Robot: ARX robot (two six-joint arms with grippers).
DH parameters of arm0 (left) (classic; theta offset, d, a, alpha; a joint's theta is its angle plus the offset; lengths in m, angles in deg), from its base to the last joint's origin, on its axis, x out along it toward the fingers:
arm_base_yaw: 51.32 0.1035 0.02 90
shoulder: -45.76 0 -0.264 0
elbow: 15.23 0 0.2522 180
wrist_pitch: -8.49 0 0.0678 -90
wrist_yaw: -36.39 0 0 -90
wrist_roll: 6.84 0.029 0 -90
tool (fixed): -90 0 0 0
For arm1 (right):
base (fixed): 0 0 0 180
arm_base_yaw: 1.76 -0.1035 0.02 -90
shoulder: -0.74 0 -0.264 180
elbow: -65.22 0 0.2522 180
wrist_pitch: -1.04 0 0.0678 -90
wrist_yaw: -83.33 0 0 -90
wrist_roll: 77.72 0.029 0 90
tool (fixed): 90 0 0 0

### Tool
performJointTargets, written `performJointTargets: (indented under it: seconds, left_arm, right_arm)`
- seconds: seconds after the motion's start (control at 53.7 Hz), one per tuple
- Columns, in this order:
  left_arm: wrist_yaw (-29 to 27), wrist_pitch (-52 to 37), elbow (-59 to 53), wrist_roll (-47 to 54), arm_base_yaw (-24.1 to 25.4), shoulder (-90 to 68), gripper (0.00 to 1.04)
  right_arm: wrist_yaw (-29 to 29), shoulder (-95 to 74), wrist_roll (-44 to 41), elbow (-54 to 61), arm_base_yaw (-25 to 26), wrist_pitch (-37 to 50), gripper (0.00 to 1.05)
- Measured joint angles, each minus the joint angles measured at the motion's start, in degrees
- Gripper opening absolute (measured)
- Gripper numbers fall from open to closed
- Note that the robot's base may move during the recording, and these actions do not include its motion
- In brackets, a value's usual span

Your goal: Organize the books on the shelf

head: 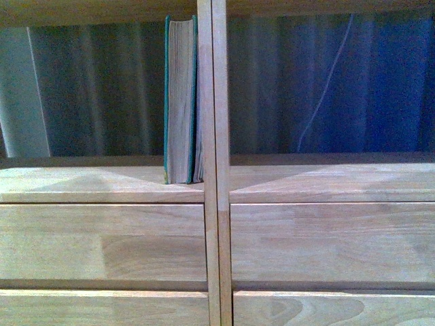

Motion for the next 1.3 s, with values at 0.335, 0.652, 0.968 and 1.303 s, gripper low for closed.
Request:
performJointTargets:
  seconds: [0.335,0.652,0.968,1.303]
  left_arm:
    - [-4.3,0.0,4.8,0.1,-4.7,-6.0,0.97]
    - [-5.1,0.0,6.6,0.1,-6.7,-7.7,0.97]
    - [-7.1,0.0,9.0,1.2,-8.9,-10.1,0.97]
    - [-10.2,4.0,13.3,8.3,-12.0,-14.8,0.49]
  right_arm:
    - [1.9,-0.7,0.8,2.1,-1.7,1.3,0.07]
    - [-0.4,-0.7,1.7,5.3,-9.2,2.5,0.07]
    - [-1.4,-0.3,1.6,4.9,-11.1,2.7,0.07]
    - [-2.3,-0.3,1.2,4.7,-12.1,2.9,0.07]
